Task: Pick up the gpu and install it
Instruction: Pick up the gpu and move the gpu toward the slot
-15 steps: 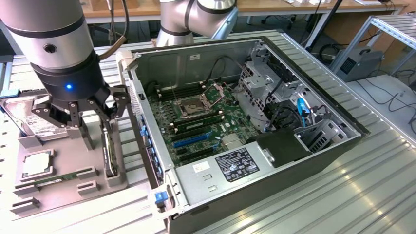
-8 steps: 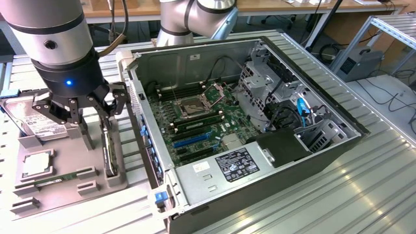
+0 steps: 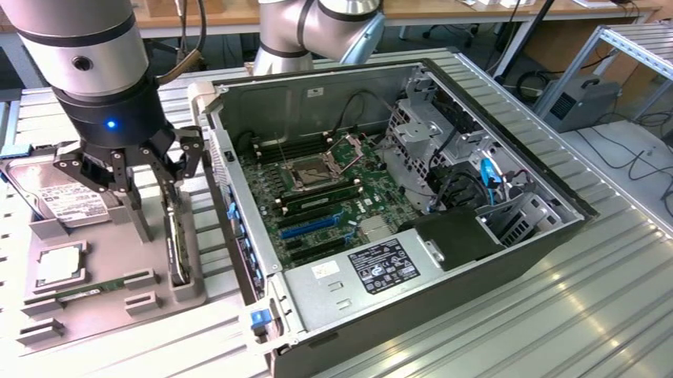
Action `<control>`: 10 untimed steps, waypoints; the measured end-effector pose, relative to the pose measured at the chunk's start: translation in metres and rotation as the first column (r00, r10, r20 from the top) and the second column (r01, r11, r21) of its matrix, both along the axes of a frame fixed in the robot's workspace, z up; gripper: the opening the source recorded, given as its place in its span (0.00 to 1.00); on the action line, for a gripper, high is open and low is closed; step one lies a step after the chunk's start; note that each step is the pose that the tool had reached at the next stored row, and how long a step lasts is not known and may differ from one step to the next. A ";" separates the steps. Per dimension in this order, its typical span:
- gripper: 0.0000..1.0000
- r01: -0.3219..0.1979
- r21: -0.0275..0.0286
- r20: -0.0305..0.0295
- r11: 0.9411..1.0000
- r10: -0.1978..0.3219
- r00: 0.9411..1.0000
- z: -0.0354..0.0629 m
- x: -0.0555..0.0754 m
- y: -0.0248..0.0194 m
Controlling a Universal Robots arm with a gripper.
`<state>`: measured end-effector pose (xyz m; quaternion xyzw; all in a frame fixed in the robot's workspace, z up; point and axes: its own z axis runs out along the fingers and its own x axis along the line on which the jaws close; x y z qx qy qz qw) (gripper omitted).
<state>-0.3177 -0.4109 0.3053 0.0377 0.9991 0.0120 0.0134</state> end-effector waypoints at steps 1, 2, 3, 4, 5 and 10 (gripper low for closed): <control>0.48 0.000 0.000 0.000 1.000 0.000 1.000 -0.0003 0.000 0.0015; 0.48 0.000 -0.001 0.000 1.000 0.000 1.000 -0.0006 0.000 0.0022; 0.48 0.000 -0.001 0.000 1.000 0.000 1.000 -0.0015 0.000 0.0024; 0.48 0.000 -0.002 0.000 1.000 0.000 1.000 -0.0022 0.000 0.0024; 0.48 0.000 -0.003 0.000 1.000 0.000 1.000 -0.0029 0.000 0.0024; 0.48 0.000 -0.005 0.000 1.000 0.000 1.000 -0.0057 0.000 0.0024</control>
